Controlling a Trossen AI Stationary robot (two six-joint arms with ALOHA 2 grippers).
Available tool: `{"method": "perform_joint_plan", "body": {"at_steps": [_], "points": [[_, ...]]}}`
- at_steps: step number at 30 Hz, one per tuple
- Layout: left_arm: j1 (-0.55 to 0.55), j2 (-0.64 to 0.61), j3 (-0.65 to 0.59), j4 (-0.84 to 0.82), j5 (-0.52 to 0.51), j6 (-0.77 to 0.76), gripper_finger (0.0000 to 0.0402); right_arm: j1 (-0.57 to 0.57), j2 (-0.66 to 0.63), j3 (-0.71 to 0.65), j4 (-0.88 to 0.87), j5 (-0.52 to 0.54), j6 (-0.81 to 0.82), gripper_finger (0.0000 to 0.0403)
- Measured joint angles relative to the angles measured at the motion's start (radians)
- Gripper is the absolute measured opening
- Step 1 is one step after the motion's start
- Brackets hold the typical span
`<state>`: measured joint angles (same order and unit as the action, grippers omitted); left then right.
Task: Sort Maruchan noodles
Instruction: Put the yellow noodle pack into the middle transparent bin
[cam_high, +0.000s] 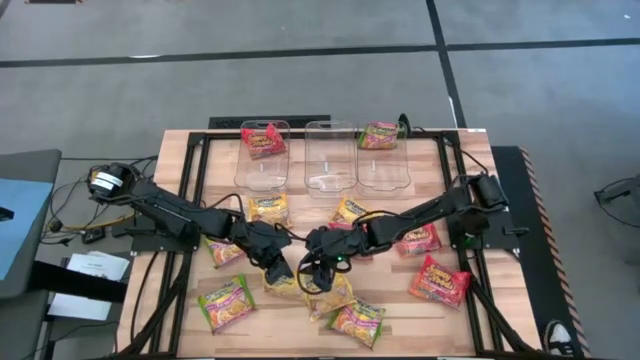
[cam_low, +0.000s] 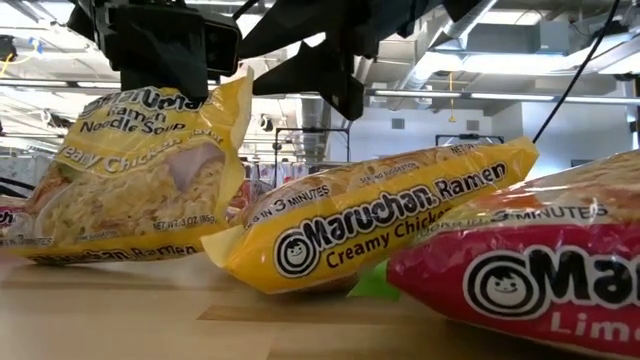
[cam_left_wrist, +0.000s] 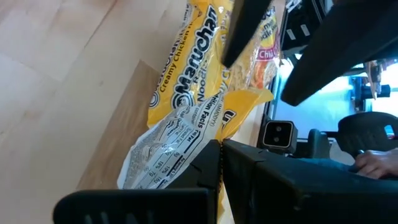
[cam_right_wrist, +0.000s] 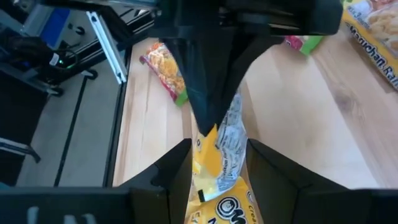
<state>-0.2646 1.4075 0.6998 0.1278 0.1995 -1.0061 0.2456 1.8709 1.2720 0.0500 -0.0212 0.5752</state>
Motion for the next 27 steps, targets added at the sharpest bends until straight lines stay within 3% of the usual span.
{"method": "perform_joint_plan", "body": {"at_steps": [27], "points": [[0.000, 0.000, 0.000, -0.002, -0.023, 0.000, 0.0000, 0.004, 0.169, 0.023, 0.109, -0.093, 0.136, 0.0174]]}}
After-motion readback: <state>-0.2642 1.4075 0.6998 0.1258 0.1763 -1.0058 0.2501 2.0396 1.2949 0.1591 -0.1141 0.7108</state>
